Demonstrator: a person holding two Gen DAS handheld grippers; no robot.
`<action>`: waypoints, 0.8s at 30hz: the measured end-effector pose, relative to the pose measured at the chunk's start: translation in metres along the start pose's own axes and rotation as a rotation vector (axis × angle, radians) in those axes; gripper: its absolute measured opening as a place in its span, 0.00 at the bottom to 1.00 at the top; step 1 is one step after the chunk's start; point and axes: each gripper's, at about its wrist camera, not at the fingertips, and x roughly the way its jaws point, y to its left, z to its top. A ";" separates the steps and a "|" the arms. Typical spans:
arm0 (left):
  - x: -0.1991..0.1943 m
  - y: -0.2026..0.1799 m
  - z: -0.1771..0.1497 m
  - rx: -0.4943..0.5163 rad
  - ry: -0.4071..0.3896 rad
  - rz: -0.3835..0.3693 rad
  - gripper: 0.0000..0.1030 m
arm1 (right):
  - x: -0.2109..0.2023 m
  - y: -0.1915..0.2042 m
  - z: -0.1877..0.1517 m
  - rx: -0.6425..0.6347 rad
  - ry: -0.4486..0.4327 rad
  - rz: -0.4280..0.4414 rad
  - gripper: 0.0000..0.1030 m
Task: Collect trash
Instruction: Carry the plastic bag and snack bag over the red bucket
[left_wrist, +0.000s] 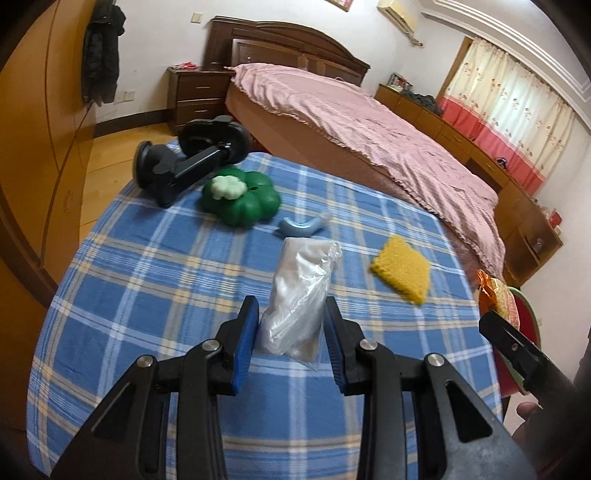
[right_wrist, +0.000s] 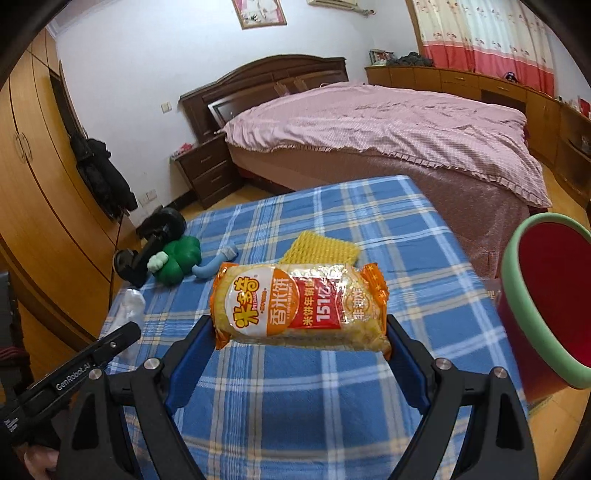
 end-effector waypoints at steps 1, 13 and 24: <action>-0.002 -0.003 0.000 0.003 -0.001 -0.007 0.34 | -0.004 -0.001 -0.001 0.005 -0.006 0.001 0.87; -0.026 -0.043 -0.003 0.067 -0.019 -0.102 0.34 | -0.052 -0.039 -0.006 0.088 -0.076 0.000 0.87; -0.031 -0.085 -0.004 0.152 -0.015 -0.160 0.34 | -0.084 -0.076 -0.009 0.153 -0.140 -0.045 0.87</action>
